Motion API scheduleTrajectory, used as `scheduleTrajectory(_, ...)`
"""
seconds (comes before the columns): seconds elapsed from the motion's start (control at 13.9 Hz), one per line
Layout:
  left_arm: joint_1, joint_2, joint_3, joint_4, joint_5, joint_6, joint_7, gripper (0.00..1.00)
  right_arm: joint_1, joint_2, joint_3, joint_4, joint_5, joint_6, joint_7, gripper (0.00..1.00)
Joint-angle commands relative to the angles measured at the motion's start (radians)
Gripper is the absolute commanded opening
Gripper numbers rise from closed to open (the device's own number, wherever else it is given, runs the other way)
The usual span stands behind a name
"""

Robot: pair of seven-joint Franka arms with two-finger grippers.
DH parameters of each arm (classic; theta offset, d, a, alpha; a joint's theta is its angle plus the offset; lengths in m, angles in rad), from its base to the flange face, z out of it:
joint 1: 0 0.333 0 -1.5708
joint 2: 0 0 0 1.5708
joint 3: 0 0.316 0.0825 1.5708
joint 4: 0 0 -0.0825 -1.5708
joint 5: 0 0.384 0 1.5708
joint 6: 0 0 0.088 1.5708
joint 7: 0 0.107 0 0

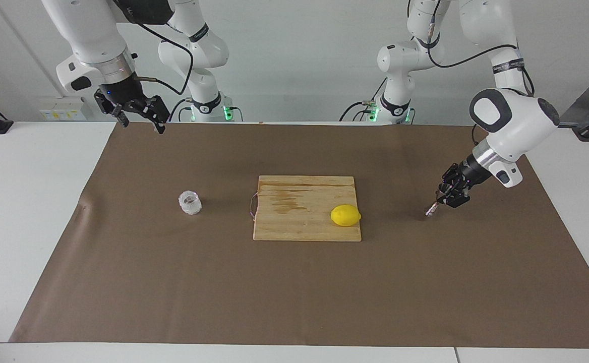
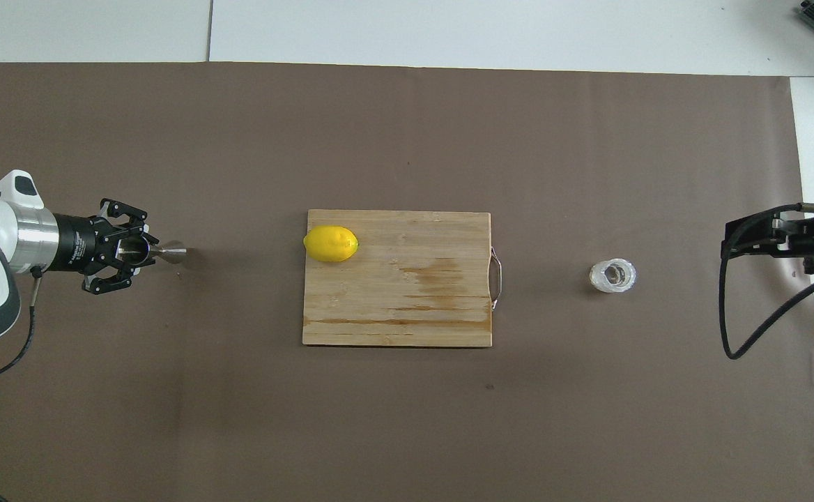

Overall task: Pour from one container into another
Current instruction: 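Lift the jigger with the left gripper and carry it over the board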

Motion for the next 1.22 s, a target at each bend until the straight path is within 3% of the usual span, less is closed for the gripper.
scheduleTrajectory(0.0, -0.042, -0.003, 0.005, 0.092, 0.067, -0.11, -0.089, 0.0, -0.01, -0.01, 0.005, -0.016, 0.014, 0.012, 0.01, 1.0)
scheduleTrajectory(0.22, -0.096, -0.006, 0.005, 0.19, 0.088, -0.232, -0.255, 0.0, -0.01, -0.01, 0.005, -0.016, 0.014, 0.012, 0.01, 1.0)
scheduleTrajectory(0.43, -0.179, -0.003, 0.0, 0.257, 0.116, -0.276, -0.458, 0.0, -0.01, -0.01, 0.003, -0.016, 0.014, 0.012, 0.008, 1.0)
scheduleTrajectory(1.01, -0.421, 0.002, -0.006, 0.252, 0.099, -0.138, -0.744, 0.0, -0.01, -0.01, 0.005, -0.016, 0.014, 0.012, 0.01, 1.0)
scheduleTrajectory(1.15, -0.482, 0.035, -0.008, 0.264, 0.092, -0.089, -0.82, 0.0, -0.01, -0.01, 0.003, -0.014, 0.014, 0.012, 0.01, 1.0)
